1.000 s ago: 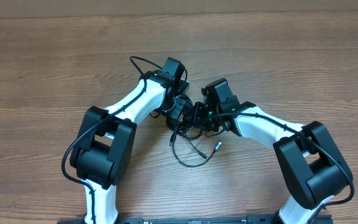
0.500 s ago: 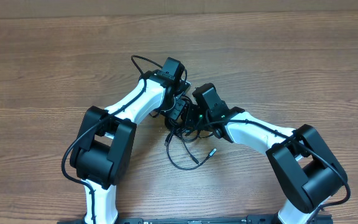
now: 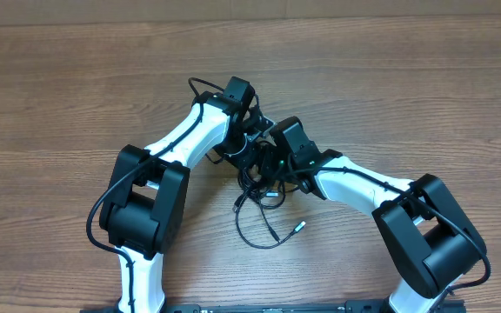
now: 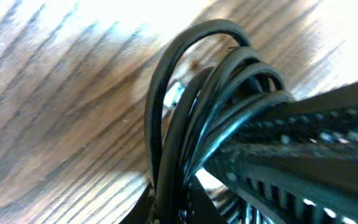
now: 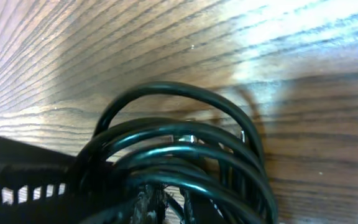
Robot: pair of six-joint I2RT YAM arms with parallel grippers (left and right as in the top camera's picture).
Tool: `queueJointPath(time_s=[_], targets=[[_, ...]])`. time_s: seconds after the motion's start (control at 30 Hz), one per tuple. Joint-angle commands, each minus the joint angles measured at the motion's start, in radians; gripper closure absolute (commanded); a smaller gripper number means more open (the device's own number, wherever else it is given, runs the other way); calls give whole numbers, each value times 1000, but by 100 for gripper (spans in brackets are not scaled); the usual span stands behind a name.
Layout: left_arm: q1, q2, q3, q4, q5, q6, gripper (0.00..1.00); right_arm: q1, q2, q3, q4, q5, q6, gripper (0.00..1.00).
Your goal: Untangle cables
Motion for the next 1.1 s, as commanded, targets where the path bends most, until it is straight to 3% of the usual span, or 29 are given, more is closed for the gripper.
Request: queueJointPath(time_s=[0.0, 0.23, 0.47, 0.83, 0.97, 1.07], targets=[[-5, 14, 20, -27, 88, 82, 91, 3, 8, -3, -7, 54, 30, 89], [43, 14, 20, -19, 105, 69, 91, 3, 8, -3, -12, 54, 30, 81], [106, 14, 20, -10, 250, 72, 91, 3, 8, -3, -20, 52, 30, 81], [145, 14, 20, 19, 380, 100, 89, 3, 8, -3, -30, 34, 30, 71], [142, 15, 17, 41, 380, 92, 88, 3, 8, -3, -31, 32, 30, 72], [138, 16, 16, 56, 363, 69, 85, 5, 8, -3, -35, 3, 30, 85]])
